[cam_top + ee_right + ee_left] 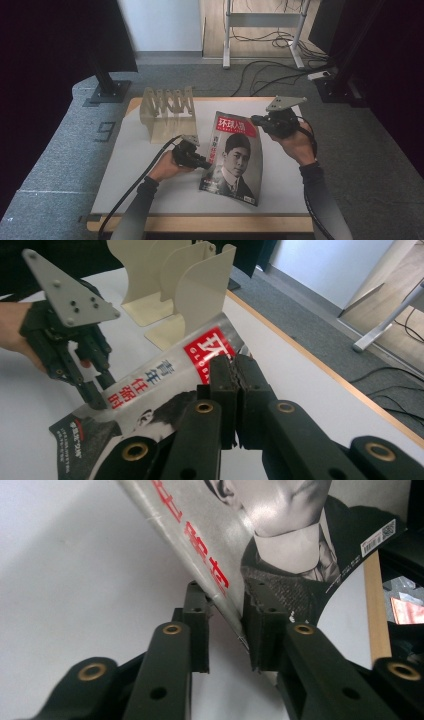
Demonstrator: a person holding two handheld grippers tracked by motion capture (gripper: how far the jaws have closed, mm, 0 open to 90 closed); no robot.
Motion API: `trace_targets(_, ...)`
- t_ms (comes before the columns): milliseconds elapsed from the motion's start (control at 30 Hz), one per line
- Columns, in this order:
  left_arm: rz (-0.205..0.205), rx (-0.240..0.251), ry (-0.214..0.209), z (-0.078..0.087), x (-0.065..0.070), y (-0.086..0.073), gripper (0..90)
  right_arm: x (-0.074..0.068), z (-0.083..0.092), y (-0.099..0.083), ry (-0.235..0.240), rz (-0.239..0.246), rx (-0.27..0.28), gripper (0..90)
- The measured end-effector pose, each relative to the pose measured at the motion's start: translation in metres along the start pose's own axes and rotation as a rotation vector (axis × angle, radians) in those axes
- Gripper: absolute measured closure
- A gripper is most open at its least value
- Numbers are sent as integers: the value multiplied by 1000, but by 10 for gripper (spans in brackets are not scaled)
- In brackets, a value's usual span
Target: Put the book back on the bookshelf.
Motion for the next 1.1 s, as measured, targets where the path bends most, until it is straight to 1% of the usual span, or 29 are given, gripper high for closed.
trace_targets(33,-6,6,4,2,1,1,752,1,0,0,-5,-3,1,867)
trace_targets(133,-19,36,37,7,1,6,782,5,4,1,-24,-5,9,866)
trace_targets(167,-21,54,55,10,0,9,792,6,5,2,-26,-6,12,867)
trace_targets(200,-27,69,62,14,0,12,805,7,7,4,-35,-1,20,866)
trace_targets(233,-37,91,81,17,0,15,815,8,10,6,-45,-3,24,866)
trace_targets(267,-46,120,108,23,0,20,824,9,12,9,-54,-2,34,866)
trace_targets(367,-84,186,160,34,-1,28,851,11,21,18,-72,1,65,866)
trace_targets(400,-92,201,166,38,0,29,857,11,23,21,-77,4,73,866)
trace_targets(433,-105,208,183,40,0,29,859,11,25,22,-80,2,78,867)
trace_targets(500,-126,197,200,39,1,24,862,12,27,21,-83,1,75,867)
trace_targets(600,-134,191,197,39,4,17,869,14,28,18,-76,-13,89,867)
trace_targets(633,-138,187,203,39,5,14,870,14,29,16,-73,-16,91,867)
trace_targets(700,-153,176,203,39,8,9,873,14,31,14,-70,-18,93,868)
trace_targets(867,-193,167,208,38,18,2,873,9,38,12,-51,-6,110,865)
trace_targets(933,-203,161,203,37,21,0,870,6,42,10,-39,0,118,865)
trace_targets(967,-214,153,203,37,23,-2,867,4,44,10,-33,0,122,864)
trace_targets(1000,-225,143,195,37,24,-3,865,2,46,9,-27,2,129,864)
trace_targets(1100,-246,127,192,36,28,-4,852,-5,53,6,-12,10,139,863)
Point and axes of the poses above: each handheld gripper's, and its own axes: z roughly backward along the jaws, y roughly out of its top, x roughly to its right, the point moved 9 cm from there along -z, roughly forward along the jaws
